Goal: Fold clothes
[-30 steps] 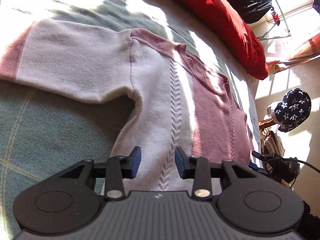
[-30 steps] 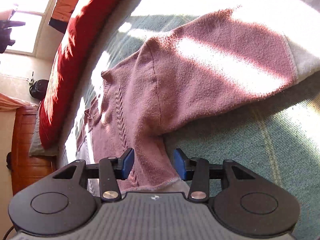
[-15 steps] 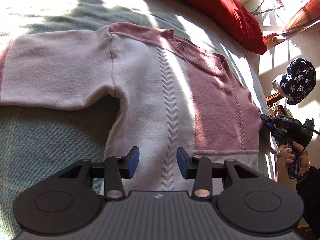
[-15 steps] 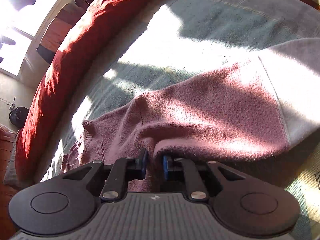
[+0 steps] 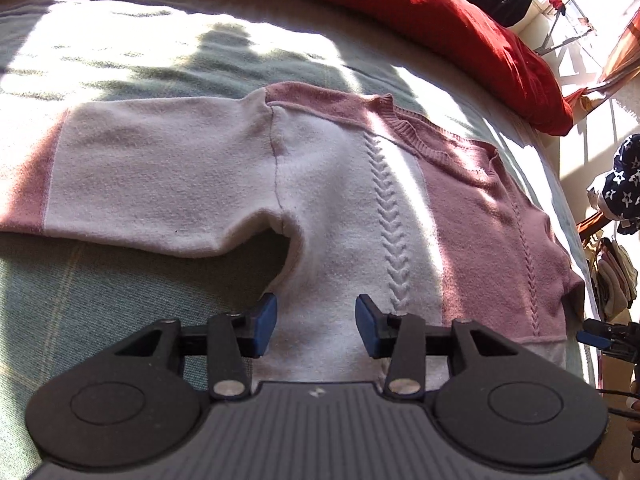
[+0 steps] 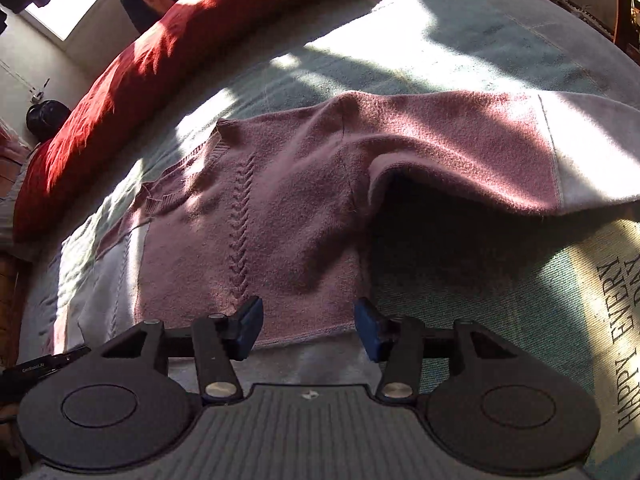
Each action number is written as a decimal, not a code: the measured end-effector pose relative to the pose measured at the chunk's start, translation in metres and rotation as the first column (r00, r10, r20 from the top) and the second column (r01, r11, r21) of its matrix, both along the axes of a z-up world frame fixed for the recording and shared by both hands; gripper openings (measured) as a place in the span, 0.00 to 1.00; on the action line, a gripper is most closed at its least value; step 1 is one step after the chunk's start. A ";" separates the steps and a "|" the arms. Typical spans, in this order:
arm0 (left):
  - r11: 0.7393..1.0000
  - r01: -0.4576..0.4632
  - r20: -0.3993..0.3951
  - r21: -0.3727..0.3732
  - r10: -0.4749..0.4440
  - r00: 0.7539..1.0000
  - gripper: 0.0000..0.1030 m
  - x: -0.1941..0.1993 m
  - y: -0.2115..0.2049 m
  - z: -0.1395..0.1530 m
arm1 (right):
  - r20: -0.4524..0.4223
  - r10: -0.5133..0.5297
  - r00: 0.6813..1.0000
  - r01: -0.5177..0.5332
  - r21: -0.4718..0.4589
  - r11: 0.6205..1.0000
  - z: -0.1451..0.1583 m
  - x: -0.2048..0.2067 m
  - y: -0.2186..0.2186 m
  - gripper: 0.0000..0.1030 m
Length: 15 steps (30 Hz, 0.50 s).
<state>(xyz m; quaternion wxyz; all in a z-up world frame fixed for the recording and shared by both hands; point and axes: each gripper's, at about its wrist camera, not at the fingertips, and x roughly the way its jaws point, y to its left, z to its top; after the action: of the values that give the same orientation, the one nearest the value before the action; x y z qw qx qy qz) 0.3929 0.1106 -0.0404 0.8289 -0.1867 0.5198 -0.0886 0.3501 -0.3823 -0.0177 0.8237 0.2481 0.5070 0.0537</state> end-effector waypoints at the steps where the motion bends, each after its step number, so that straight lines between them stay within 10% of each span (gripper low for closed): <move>1: 1.000 -0.016 0.004 -0.007 0.016 1.000 0.42 0.004 0.002 -0.002 | 0.000 0.030 1.000 -0.030 -0.004 1.000 0.002 -0.002 0.010 0.56; 7: 0.991 -0.130 0.025 -0.043 0.131 0.991 0.42 0.044 0.019 -0.017 | 0.005 0.148 0.989 -0.148 -0.032 0.988 0.007 -0.004 0.046 0.57; 15: 0.995 -0.053 0.086 0.090 0.045 0.995 0.33 0.059 0.018 -0.004 | 0.001 0.188 0.982 -0.187 -0.071 0.980 0.010 -0.003 0.054 0.58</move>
<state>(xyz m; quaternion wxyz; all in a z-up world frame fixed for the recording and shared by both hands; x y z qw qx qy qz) 0.4516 0.1289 -0.0443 0.8597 -0.1571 0.4833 -0.0520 0.3467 -0.3282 -0.0076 0.8250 0.1698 0.5267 0.1142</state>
